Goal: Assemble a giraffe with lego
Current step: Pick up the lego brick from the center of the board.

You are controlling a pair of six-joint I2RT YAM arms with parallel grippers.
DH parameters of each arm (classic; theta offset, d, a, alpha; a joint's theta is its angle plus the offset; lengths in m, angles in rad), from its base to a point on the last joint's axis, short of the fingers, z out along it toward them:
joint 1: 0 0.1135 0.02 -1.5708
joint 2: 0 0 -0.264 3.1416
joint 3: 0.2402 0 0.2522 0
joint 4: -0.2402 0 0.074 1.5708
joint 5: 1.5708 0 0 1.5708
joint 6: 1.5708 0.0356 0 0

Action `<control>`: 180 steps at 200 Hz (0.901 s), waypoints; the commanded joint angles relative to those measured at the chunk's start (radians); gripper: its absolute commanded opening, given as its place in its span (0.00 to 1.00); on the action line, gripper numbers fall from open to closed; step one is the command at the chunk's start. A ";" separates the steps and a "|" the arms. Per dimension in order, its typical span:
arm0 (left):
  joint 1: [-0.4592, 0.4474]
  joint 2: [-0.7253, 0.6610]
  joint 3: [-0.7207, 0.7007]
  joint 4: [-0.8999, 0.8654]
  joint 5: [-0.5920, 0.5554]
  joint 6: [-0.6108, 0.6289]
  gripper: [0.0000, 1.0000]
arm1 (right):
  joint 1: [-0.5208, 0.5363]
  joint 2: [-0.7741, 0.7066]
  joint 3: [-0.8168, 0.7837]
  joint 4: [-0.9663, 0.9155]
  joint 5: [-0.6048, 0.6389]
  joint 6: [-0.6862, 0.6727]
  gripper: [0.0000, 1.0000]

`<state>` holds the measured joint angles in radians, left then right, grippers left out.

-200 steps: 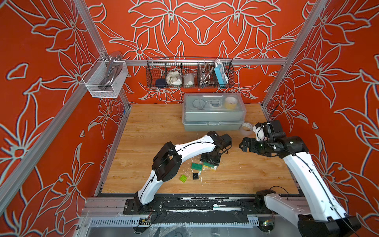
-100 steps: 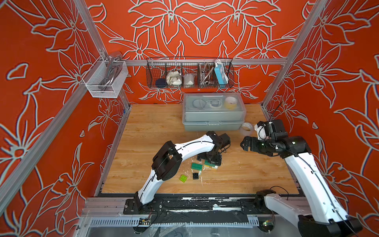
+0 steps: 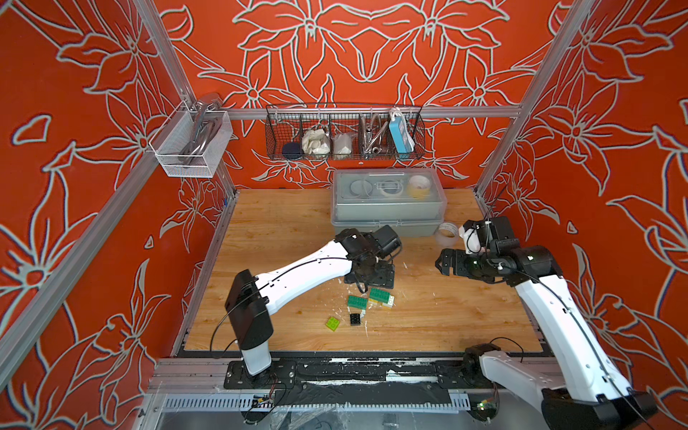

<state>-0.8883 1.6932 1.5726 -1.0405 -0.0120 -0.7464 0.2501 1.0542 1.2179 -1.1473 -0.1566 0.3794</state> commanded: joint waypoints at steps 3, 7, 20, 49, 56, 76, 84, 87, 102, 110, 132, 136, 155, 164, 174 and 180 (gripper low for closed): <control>0.079 -0.092 -0.214 0.020 0.025 -0.067 0.94 | 0.129 0.059 0.047 -0.028 0.095 0.009 1.00; 0.087 -0.109 -0.239 0.020 0.027 -0.071 0.94 | 0.163 0.072 0.055 -0.030 0.113 0.015 1.00; 0.095 -0.154 -0.315 0.019 0.024 -0.093 0.94 | 0.237 0.107 0.066 -0.025 0.138 0.034 1.00; 0.100 -0.225 -0.522 0.109 0.102 -0.201 0.91 | 0.285 0.112 0.032 0.016 0.121 0.074 1.00; 0.097 -0.237 -0.557 0.121 0.115 -0.214 0.90 | 0.300 0.112 0.027 0.018 0.121 0.079 1.00; 0.076 -0.274 -0.600 0.103 0.090 -0.207 0.89 | 0.351 0.109 -0.006 0.027 0.114 0.100 1.00; 0.067 -0.281 -0.610 0.097 0.086 -0.197 0.89 | 0.368 0.107 -0.019 0.030 0.111 0.107 1.00; 0.063 -0.281 -0.613 0.094 0.085 -0.192 0.89 | 0.373 0.107 -0.023 0.031 0.112 0.108 1.00; 0.039 -0.271 -0.619 0.089 0.072 -0.164 0.88 | 0.377 0.101 -0.031 0.028 0.115 0.104 1.00; 0.028 -0.253 -0.617 0.087 0.069 -0.145 0.88 | 0.377 0.099 -0.029 0.025 0.123 0.097 1.00; 0.006 -0.200 -0.611 0.099 0.064 -0.089 0.86 | 0.378 0.106 -0.012 0.024 0.129 0.089 1.00; 0.004 -0.192 -0.611 0.098 0.059 -0.082 0.85 | 0.378 0.109 -0.008 0.024 0.130 0.087 1.00; 0.000 -0.154 -0.611 0.096 0.033 -0.050 0.80 | 0.377 0.117 0.012 0.020 0.133 0.082 1.00; -0.001 -0.132 -0.607 0.096 0.015 -0.032 0.80 | 0.376 0.115 0.017 0.020 0.132 0.078 1.00; -0.001 -0.105 -0.599 0.098 0.002 -0.010 0.80 | 0.376 0.113 0.018 0.016 0.128 0.074 1.00; -0.001 -0.089 -0.595 0.103 -0.007 0.002 0.80 | 0.376 0.113 0.019 0.013 0.124 0.072 1.00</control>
<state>-0.8848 1.5501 0.9585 -0.9318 0.0372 -0.8165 0.6239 1.1713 1.2034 -1.1202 -0.0532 0.4603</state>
